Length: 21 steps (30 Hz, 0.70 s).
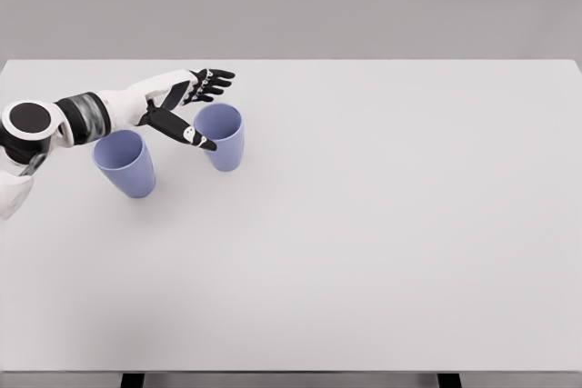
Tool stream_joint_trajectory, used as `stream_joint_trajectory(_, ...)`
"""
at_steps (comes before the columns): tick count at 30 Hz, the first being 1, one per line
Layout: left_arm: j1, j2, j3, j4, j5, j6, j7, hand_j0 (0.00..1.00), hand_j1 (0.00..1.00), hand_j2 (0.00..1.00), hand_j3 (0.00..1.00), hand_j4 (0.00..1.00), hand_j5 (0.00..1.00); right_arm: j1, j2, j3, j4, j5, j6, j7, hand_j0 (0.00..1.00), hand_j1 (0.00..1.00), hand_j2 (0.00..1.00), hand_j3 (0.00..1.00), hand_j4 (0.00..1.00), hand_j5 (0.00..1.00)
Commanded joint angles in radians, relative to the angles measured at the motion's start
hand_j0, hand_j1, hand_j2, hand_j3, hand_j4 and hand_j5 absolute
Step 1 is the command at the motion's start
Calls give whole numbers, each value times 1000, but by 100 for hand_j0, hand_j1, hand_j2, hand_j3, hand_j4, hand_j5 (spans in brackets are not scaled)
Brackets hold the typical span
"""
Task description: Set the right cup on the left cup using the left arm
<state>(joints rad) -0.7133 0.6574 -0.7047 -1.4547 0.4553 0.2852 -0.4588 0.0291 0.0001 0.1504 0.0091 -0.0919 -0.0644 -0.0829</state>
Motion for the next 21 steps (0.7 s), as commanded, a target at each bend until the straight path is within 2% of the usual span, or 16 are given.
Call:
stream_joint_trajectory(1,0,-6,1,11,3,0,0,100,100,100,100,100,100,0,0,0,0,0,0,0,100,100,100,100,100,100)
stream_joint_trajectory(21,12,-45,-2,65,3,-1,-1,100,100,100,100,100,100,0,0,0,0,0,0,0,100,100,100,100,100,100)
